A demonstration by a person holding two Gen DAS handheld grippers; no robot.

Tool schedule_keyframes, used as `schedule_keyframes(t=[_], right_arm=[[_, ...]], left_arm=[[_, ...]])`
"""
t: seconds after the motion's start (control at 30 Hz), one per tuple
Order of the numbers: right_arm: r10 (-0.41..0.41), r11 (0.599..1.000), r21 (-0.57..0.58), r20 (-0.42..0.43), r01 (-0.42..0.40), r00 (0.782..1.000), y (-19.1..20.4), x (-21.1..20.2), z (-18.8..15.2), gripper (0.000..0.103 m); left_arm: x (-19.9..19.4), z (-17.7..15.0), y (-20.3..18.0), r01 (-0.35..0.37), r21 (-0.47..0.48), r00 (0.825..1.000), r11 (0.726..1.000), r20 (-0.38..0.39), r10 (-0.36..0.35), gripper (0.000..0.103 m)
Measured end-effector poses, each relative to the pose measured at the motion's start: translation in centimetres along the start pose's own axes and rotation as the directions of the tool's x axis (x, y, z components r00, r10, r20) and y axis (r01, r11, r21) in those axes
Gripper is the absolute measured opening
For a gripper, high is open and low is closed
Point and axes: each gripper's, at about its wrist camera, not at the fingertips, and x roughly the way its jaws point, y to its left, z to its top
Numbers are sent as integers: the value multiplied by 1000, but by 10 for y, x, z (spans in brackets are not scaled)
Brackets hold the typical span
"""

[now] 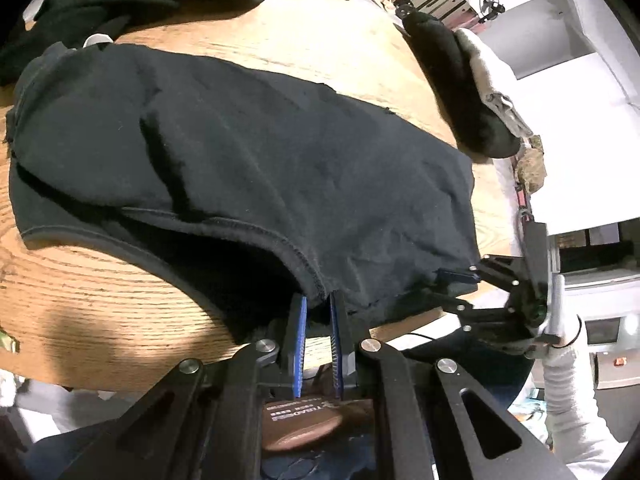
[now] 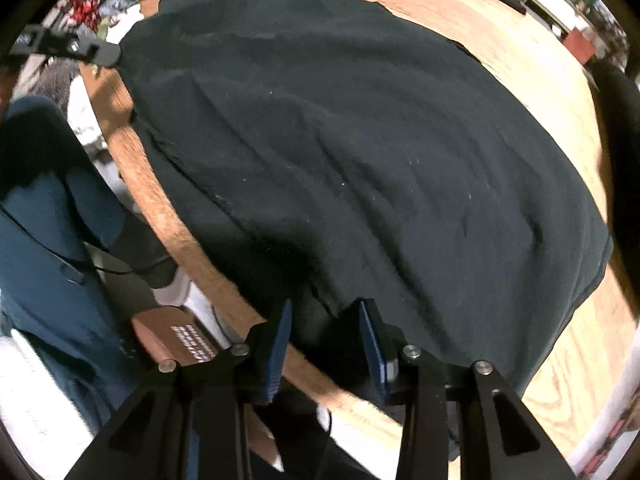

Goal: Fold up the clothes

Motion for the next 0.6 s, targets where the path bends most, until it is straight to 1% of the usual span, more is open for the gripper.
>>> schedule_keyframes(t=[0.03,0.07,0.1,0.13,0.17,0.27,0.33,0.43,0.53,0.57,0.6], right_arm=[[-9,1000,-7,-7,9,1000,0,2,2,34],[-17,1000,-11,-12,16,1000,-1,4,3,28],[-24,1000,-10,-16,24,1000,-3,5,4,19],[-32,999,-9,-19,32,999,-5,5,5,15],[-34,999,-6,-19,34,999,-6,5,5,4],[0,1000,1,-1,0,1000,-10,-8,3,3],[12,1000,-19,4,-12,1000,-7,-16,0,3],[30,998,-52,-2,-30,1000,2,-20,-5,4],[39,996,-80,-24,-40,999,10,-15,-8,3],[40,996,-84,-29,-42,999,12,-14,-8,4],[43,995,-85,-34,-46,998,12,-12,-8,4]], left_arm=[[-2,1,0,6,-2,1000,1000,3,-6,11],[-3,2,-1,13,-4,1000,1000,5,-13,11],[-5,3,-1,19,-6,1000,1000,8,-19,11],[-8,3,-2,24,-7,1000,1000,13,-24,11],[-10,3,-2,26,-7,1000,1000,18,-26,11],[-16,1,-2,29,-3,999,1000,28,-29,11],[-18,-2,-1,23,1,999,1000,26,-23,11],[-13,-8,4,3,3,1000,1000,0,-3,11],[3,-12,19,-47,-25,998,999,-39,46,11],[13,-13,24,-82,-29,994,996,-70,80,10],[24,-15,27,-120,-29,986,992,-119,116,11]])
